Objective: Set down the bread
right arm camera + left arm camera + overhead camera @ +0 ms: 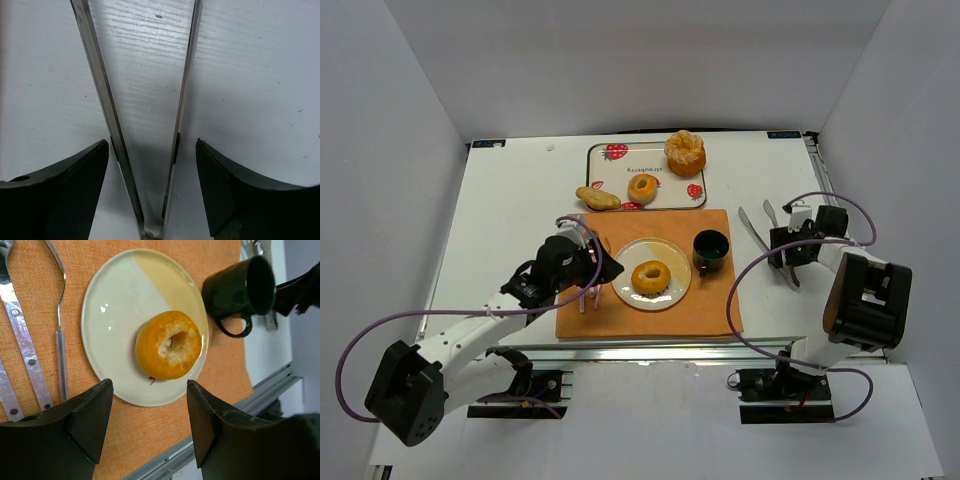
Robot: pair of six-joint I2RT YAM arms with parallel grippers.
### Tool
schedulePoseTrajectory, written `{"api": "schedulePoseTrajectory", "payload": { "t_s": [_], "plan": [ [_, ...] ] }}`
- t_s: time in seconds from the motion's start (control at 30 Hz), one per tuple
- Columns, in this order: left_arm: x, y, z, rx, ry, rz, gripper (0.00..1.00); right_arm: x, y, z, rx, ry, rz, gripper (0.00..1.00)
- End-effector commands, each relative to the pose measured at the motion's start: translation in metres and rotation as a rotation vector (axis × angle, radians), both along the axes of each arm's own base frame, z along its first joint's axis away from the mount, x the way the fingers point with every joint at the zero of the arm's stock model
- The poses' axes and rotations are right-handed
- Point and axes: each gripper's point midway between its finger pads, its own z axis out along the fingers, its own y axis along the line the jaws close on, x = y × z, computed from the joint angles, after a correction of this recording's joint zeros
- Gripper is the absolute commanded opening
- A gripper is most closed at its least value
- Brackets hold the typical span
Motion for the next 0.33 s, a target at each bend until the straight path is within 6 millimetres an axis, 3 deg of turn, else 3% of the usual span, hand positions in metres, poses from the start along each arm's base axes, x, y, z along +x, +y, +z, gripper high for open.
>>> {"api": "schedulePoseTrajectory", "payload": {
  "t_s": [0.0,0.07,0.1,0.13,0.3],
  "plan": [
    [0.008,0.002,0.011,0.088,-0.061,-0.012,0.70,0.011,-0.009,0.033,-0.036,-0.061,-0.005,0.76],
    [0.008,0.001,0.013,0.112,-0.082,-0.028,0.70,0.021,-0.015,0.059,-0.056,-0.093,-0.030,0.76],
    [0.008,0.000,0.015,0.116,-0.095,-0.036,0.70,0.025,-0.017,0.069,-0.065,-0.110,-0.032,0.89],
    [0.008,-0.003,0.016,0.123,-0.116,-0.053,0.70,0.034,-0.022,0.089,-0.077,-0.152,-0.055,0.89],
    [0.008,-0.020,0.022,0.158,-0.202,-0.156,0.70,0.057,-0.015,0.135,-0.036,-0.262,-0.056,0.89]
  ]
}}
